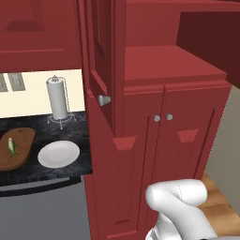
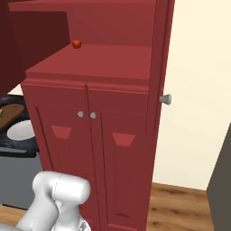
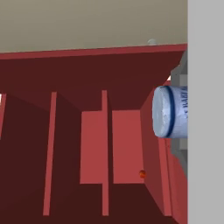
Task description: Pick the fish from the plate and place it on the cutting board. Then pick the condiment bottle from the cabinet and place it next to the cutting board.
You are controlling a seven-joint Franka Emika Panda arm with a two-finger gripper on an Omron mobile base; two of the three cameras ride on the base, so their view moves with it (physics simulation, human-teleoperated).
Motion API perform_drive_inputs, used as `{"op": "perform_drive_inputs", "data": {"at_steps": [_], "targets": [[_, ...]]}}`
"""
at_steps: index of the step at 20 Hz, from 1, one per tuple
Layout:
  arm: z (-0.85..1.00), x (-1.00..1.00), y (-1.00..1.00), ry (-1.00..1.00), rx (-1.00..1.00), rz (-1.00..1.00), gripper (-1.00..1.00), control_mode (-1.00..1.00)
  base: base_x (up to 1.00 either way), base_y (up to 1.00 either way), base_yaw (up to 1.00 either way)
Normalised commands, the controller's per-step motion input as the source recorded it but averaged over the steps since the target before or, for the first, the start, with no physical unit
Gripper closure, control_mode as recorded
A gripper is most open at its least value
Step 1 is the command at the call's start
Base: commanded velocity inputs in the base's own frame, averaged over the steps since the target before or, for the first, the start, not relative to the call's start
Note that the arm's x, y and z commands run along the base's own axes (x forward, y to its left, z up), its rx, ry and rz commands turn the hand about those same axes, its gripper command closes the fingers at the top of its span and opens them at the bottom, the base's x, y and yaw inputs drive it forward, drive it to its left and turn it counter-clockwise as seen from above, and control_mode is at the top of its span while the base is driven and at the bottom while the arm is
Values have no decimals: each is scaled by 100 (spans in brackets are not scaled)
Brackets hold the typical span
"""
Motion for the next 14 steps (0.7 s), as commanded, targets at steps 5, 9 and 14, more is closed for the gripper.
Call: {"op": "perform_drive_inputs", "data": {"at_steps": [5, 9, 14], "targets": [[0, 0, 0, 0, 0, 0, 100, 100, -31, 18, 0], [0, 0, 0, 0, 0, 0, 100, 100, -19, 44, 0], [0, 0, 0, 0, 0, 0, 100, 100, -13, 56, 0]]}}
